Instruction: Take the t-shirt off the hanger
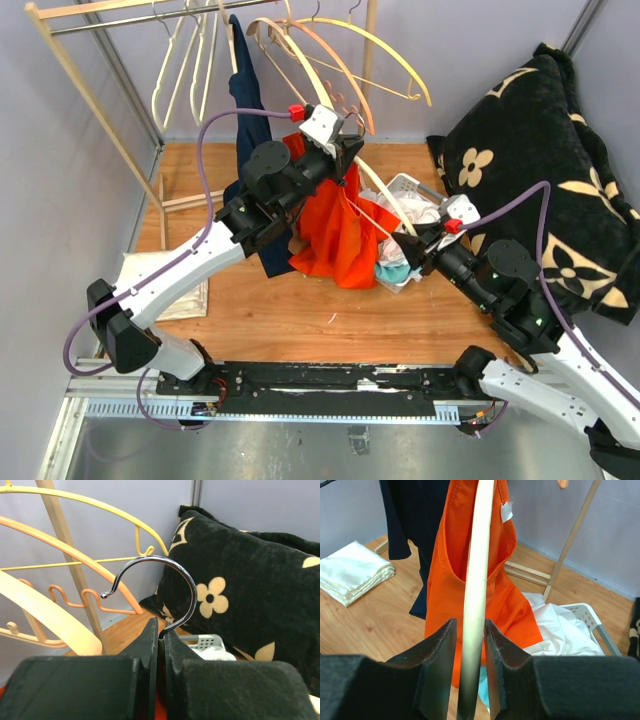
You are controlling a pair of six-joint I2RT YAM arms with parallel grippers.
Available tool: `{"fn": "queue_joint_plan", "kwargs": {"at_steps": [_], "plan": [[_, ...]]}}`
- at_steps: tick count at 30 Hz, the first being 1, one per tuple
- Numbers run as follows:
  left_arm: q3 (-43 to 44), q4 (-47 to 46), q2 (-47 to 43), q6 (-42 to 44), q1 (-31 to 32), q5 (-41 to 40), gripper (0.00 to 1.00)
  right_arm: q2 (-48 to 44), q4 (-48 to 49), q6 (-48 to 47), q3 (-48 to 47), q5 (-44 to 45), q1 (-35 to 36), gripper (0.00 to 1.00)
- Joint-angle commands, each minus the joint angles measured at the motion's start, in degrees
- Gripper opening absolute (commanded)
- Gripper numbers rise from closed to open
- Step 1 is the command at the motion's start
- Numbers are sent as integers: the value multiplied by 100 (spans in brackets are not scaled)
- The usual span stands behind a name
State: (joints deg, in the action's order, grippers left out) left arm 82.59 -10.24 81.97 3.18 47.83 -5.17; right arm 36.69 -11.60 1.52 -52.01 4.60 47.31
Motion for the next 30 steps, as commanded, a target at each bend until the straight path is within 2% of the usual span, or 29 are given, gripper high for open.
{"fn": "queue_joint_plan", "kwargs": {"at_steps": [1, 14, 19, 24, 27, 30], "plan": [[79, -513, -302, -122, 51, 161, 0, -137, 350, 34, 100, 128, 46, 29], [40, -518, -318, -244, 51, 289, 1, -294, 751, -11, 270, 215, 46, 19], [1, -499, -313, -246, 51, 293, 0, -294, 823, -29, 269, 266, 44, 7], [43, -444, -309, -222, 51, 255, 1, -294, 860, -46, 287, 318, 46, 1], [84, -422, -314, -205, 51, 236, 6, -323, 934, -54, 338, 331, 47, 1], [157, -339, -314, -179, 51, 245, 21, -367, 1043, -91, 404, 342, 45, 1]]}}
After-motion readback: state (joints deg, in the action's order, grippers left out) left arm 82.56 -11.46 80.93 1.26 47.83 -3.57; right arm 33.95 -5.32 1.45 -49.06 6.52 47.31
